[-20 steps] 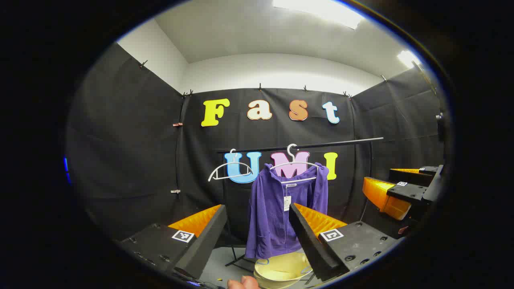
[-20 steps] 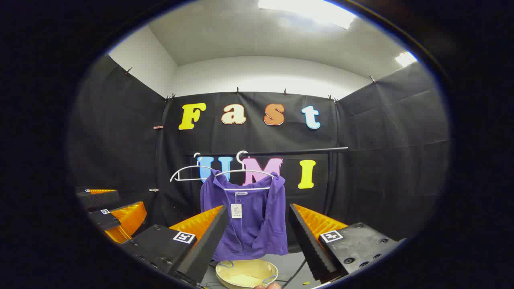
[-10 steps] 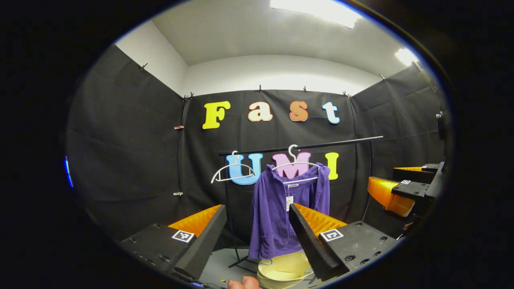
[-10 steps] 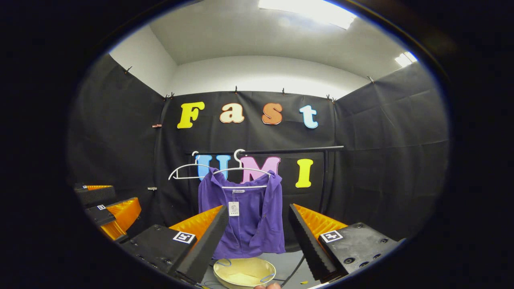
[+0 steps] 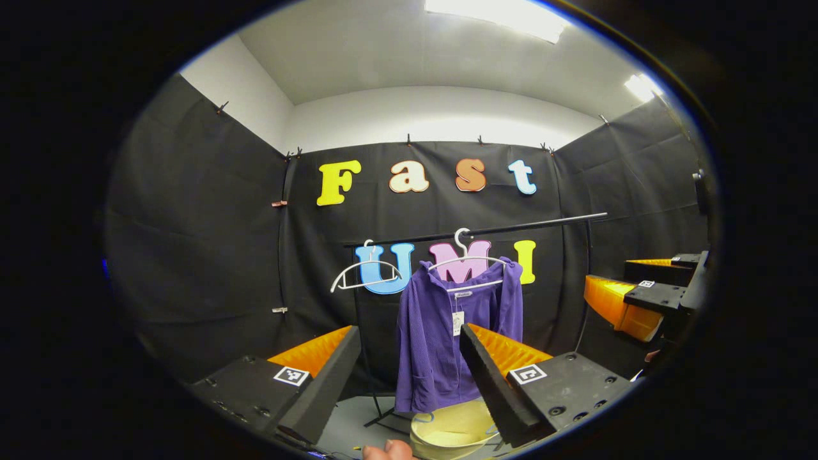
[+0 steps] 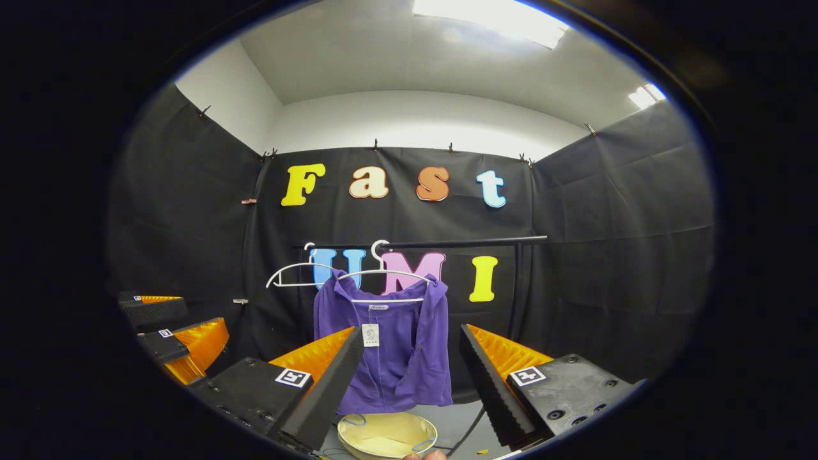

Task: Grasp the clothes on the hanger with both hands and then place them into the laundry hamper below.

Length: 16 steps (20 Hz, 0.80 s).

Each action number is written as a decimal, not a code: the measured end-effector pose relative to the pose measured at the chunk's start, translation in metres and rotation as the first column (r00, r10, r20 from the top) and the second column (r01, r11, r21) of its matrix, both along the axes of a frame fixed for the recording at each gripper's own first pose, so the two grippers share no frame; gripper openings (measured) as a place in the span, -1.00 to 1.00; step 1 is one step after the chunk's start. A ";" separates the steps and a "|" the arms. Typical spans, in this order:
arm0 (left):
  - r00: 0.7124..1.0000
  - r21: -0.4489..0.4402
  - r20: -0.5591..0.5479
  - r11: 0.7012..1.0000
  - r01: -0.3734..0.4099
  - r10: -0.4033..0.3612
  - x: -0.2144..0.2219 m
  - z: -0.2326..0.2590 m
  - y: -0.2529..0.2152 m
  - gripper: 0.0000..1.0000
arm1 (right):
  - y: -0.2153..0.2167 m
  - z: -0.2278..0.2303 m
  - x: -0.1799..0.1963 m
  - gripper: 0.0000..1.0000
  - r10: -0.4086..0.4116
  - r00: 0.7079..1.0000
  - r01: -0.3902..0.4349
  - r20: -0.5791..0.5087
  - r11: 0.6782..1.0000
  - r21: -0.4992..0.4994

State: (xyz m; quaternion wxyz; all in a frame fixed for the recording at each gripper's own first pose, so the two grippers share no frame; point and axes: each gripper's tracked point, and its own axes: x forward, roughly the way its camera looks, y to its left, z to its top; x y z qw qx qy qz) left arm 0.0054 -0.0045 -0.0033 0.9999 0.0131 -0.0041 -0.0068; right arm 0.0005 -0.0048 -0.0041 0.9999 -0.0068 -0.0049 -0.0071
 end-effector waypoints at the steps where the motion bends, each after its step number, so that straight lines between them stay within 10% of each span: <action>1: 1.000 -0.006 -0.001 1.000 0.003 -0.003 0.001 0.000 0.000 0.95 | 0.000 0.000 0.001 0.94 -0.003 1.000 0.003 -0.002 1.000 0.001; 16: 0.992 -0.047 0.018 0.991 0.129 -0.128 0.028 0.000 0.029 0.96 | 0.050 -0.010 0.007 0.94 -0.072 0.997 0.072 -0.003 0.997 0.021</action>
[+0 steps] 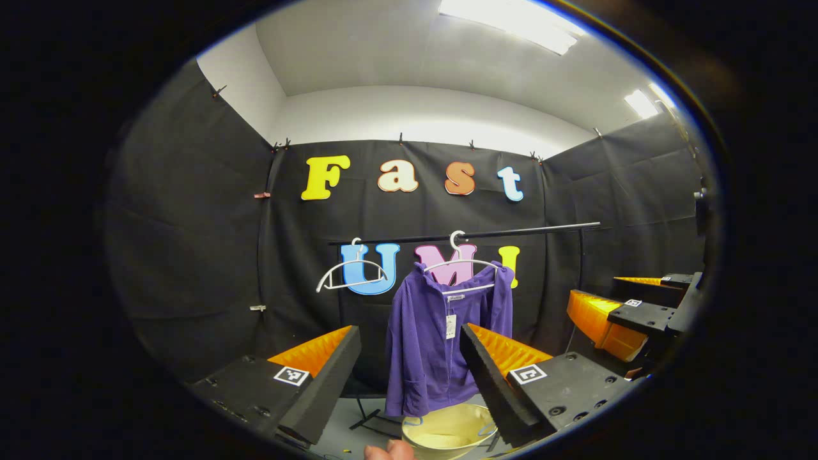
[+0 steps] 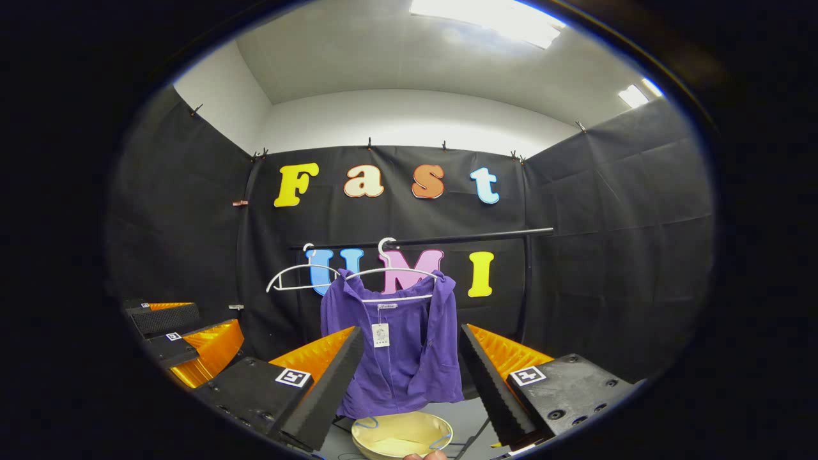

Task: Grasp the clothes on the hanger with both hands and then place them into the laundry hamper below.

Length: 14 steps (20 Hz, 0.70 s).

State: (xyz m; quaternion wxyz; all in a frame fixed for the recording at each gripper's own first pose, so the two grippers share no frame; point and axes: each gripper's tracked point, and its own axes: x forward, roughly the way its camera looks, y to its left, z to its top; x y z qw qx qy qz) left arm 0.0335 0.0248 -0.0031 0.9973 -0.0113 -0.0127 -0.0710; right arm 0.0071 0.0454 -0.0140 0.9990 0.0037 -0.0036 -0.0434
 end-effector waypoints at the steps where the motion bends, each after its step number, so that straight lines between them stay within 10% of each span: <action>1: 1.000 0.005 0.000 1.000 0.008 -0.008 0.006 -0.002 -0.001 0.96 | -0.001 -0.001 0.005 0.94 -0.006 1.000 0.006 -0.003 1.000 0.009; 14: 1.000 0.006 -0.002 1.000 -0.029 0.029 0.183 -0.015 -0.082 0.96 | -0.064 -0.031 0.155 0.96 0.003 1.000 -0.004 0.015 1.000 0.028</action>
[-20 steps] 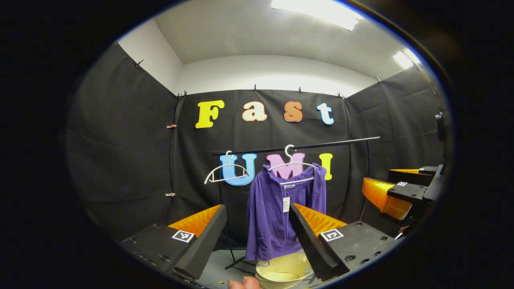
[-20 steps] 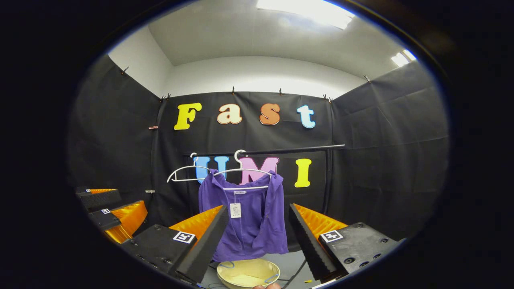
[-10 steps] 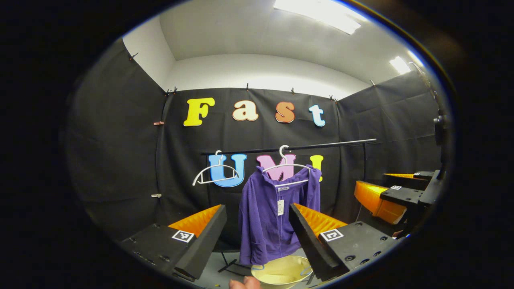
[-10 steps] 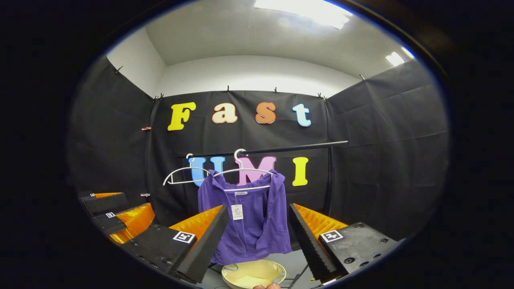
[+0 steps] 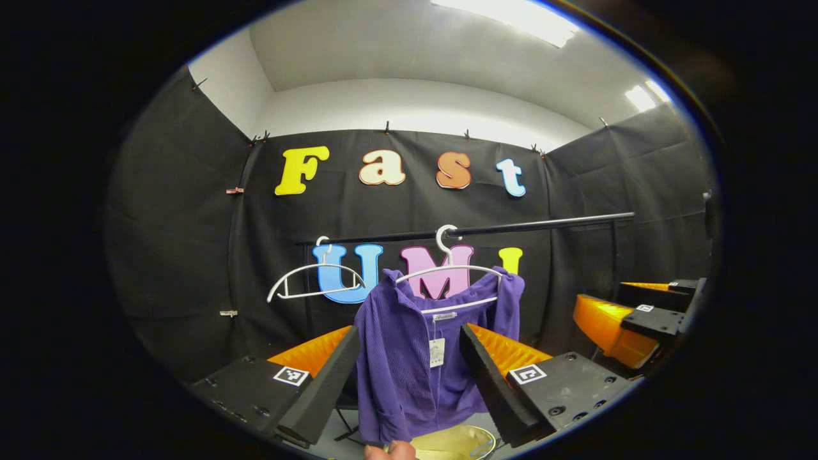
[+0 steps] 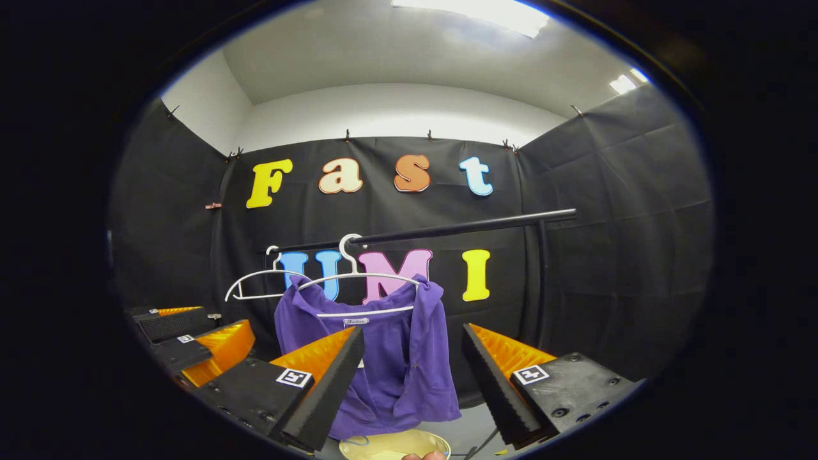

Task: Grasp the clothes on the hanger with both hands and then place them into the laundry hamper below.

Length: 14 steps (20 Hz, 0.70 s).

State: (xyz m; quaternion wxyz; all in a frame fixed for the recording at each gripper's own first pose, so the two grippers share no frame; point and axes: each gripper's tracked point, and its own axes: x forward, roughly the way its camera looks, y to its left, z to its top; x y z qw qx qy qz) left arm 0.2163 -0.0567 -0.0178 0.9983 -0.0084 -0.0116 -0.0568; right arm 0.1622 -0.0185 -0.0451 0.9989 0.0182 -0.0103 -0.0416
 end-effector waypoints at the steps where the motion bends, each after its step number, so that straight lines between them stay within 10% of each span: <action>1: 1.000 -0.003 -0.006 1.000 -0.020 0.020 0.019 -0.004 -0.004 0.96 | -0.004 -0.005 0.012 0.96 0.011 1.000 -0.011 -0.001 1.000 -0.007; 14: 0.962 0.088 -0.072 0.963 -0.256 0.262 0.188 -0.072 -0.012 0.94 | -0.050 -0.061 0.141 0.89 0.066 0.997 -0.065 -0.028 0.998 0.013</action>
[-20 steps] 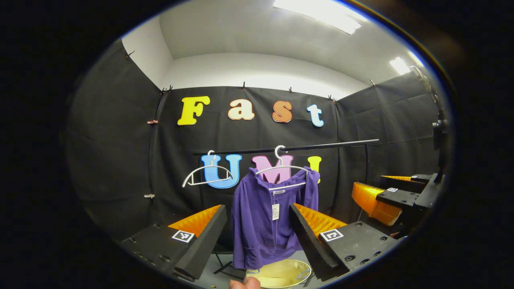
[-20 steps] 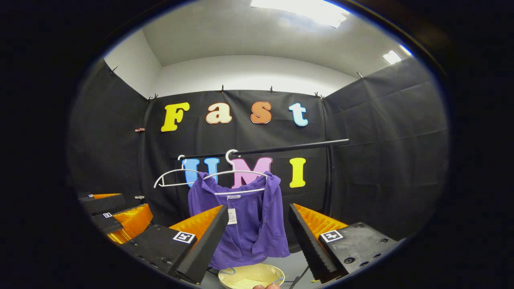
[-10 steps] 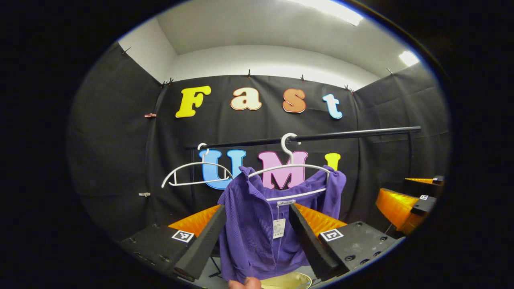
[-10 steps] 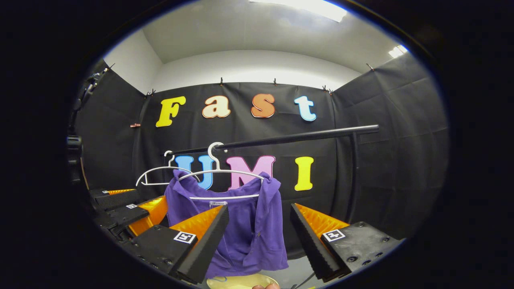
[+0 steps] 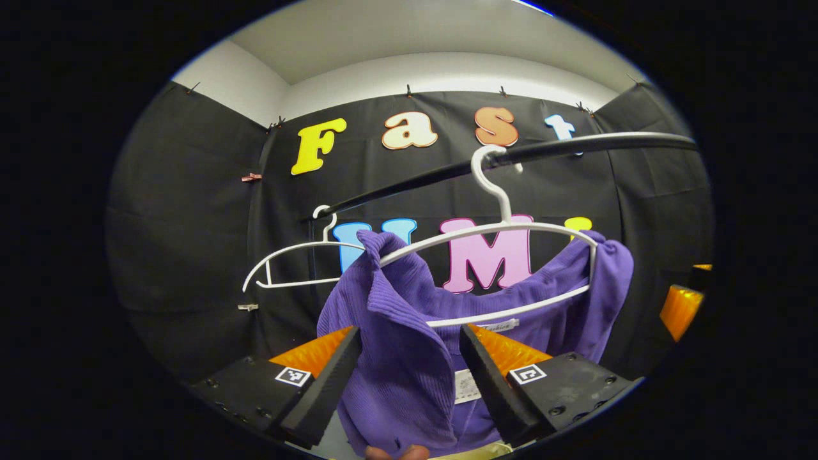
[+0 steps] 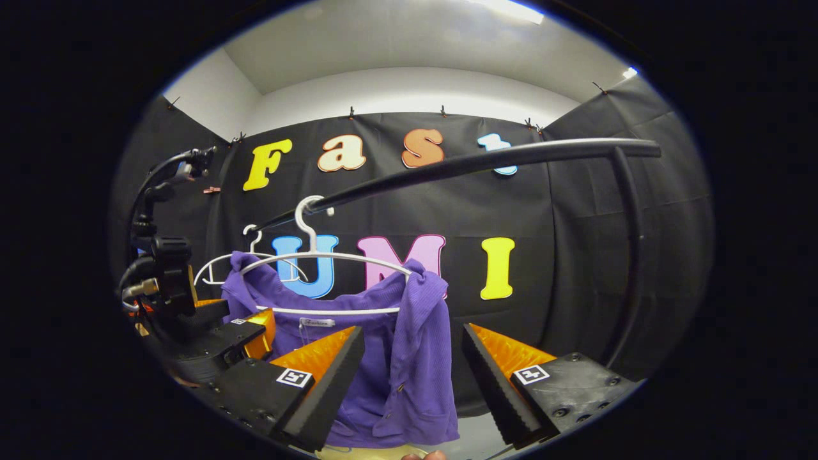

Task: Grasp the clothes on the hanger with both hands and then place them into the laundry hamper below.

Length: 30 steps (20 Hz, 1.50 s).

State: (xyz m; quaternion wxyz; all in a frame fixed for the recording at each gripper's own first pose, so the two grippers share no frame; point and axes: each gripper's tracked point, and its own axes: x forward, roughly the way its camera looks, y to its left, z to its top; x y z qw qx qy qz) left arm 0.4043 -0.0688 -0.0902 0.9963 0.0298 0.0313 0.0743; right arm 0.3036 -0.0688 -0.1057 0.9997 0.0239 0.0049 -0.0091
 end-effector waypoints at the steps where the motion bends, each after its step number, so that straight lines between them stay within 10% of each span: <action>1: 1.000 0.012 -0.007 1.000 -0.011 0.011 0.006 -0.004 0.003 0.92 | -0.003 -0.003 0.007 0.96 -0.005 1.000 0.005 0.000 1.000 0.005; 5: 1.000 0.013 -0.012 1.000 -0.021 0.021 0.018 -0.011 0.016 0.76 | -0.005 -0.015 0.038 0.96 -0.004 1.000 0.004 0.004 0.999 0.037; 12: 0.999 0.007 -0.018 0.999 -0.050 0.050 0.022 -0.013 0.037 -0.42 | -0.003 -0.036 0.102 1.00 0.009 1.000 -0.010 0.009 0.992 0.129; 15: 0.999 -0.059 -0.034 0.998 -0.032 0.030 0.024 -0.013 0.033 -0.80 | 0.010 -0.044 0.118 0.72 0.076 0.997 -0.076 0.004 0.985 0.156; 19: 0.999 -0.004 -0.049 1.000 0.012 -0.012 0.029 -0.019 0.033 -0.91 | 0.005 -0.049 0.127 -0.87 0.074 0.997 -0.074 0.009 0.975 0.211; 30: 0.998 0.007 -0.060 1.000 -0.014 0.014 0.028 -0.015 0.045 -0.89 | 0.003 -0.033 0.126 -0.92 0.272 0.961 -0.217 -0.050 0.853 0.474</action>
